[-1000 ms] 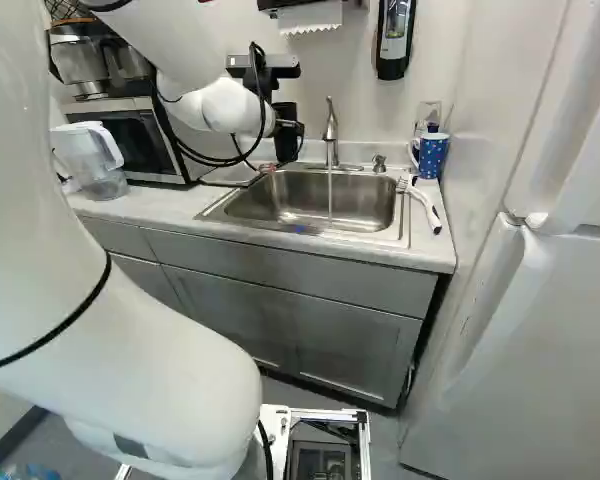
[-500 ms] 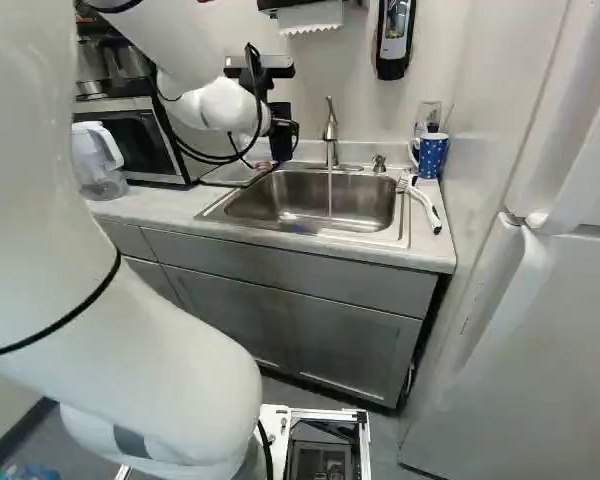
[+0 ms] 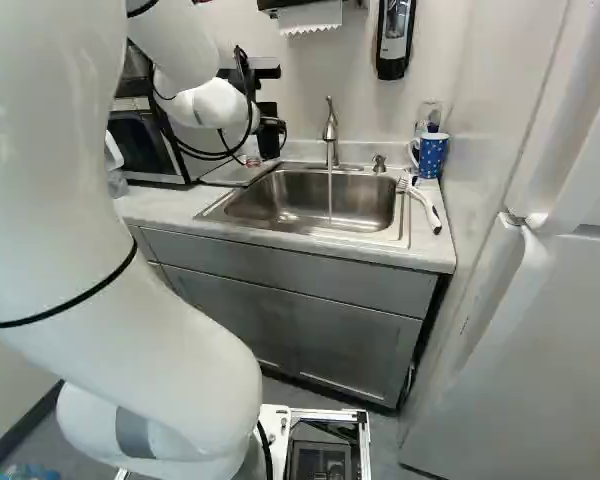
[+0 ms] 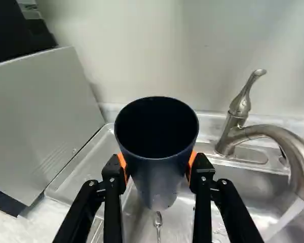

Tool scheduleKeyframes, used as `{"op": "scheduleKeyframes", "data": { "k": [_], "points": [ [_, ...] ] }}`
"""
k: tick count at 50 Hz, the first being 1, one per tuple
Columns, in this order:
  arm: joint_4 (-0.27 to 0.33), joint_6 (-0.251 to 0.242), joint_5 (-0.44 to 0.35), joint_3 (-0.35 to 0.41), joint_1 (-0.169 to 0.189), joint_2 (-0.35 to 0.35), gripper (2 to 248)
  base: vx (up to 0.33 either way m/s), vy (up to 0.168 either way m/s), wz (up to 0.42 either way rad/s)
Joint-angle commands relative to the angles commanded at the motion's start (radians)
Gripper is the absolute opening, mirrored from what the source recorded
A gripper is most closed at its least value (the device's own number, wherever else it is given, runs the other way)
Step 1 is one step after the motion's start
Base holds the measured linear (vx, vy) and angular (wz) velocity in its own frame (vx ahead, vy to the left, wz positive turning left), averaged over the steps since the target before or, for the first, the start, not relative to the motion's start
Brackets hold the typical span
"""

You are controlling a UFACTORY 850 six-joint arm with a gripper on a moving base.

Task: Rinse the cup and place it in the tray

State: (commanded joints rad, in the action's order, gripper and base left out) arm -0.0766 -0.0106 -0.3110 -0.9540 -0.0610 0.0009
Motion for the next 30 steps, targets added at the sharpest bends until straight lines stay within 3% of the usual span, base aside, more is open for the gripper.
{"op": "scheduleKeyframes", "data": {
  "k": [30],
  "points": [
    [0.0, 0.0, 0.0, -0.101, -0.077, -0.098, 125, 0.0, 0.0, 0.0]
  ]
}}
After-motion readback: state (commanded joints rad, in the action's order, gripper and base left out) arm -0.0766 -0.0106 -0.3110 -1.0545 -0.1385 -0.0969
